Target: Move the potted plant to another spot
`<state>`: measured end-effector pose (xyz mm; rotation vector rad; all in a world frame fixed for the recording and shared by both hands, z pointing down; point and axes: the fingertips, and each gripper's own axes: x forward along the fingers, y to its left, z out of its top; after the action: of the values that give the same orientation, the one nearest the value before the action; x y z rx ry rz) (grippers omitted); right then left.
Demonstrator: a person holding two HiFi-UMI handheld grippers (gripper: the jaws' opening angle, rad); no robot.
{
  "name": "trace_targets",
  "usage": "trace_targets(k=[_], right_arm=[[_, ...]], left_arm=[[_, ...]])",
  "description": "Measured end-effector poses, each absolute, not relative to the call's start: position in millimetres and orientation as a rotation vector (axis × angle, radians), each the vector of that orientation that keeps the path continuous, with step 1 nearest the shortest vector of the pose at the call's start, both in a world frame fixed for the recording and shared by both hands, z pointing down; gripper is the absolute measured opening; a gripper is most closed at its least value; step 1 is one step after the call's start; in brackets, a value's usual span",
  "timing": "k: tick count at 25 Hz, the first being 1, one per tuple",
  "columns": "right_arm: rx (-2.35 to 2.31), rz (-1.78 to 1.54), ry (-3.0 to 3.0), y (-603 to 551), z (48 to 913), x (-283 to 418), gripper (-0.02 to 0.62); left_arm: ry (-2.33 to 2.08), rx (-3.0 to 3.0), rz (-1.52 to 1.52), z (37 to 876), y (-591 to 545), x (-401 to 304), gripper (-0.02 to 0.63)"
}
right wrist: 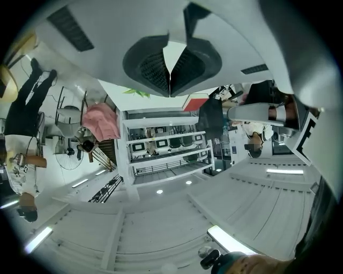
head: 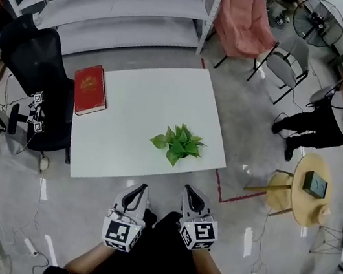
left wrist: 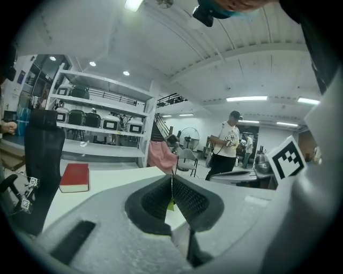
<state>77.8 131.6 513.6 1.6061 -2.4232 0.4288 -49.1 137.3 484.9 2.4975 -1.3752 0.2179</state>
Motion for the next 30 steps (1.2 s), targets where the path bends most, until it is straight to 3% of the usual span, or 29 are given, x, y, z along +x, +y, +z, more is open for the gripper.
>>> trace_targets(k=[15,23,30], right_arm=[[1.440,0.509,-2.287,89.8,570.7,64.3,0.014],[1.173,0.398,-2.174,55.0,612.7,71.4,0.015],[0.717,0.104,-2.047,43.1,659.0,63.3,0.015]], left_arm=[[-1.284,2.541,0.145,482.0,86.3,-52.7,0.018],[-1.306,2.546,0.123,475.7,51.3,-47.5,0.018],[-1.281,2.559,0.187,489.3,20.4,-38.4,0.018]])
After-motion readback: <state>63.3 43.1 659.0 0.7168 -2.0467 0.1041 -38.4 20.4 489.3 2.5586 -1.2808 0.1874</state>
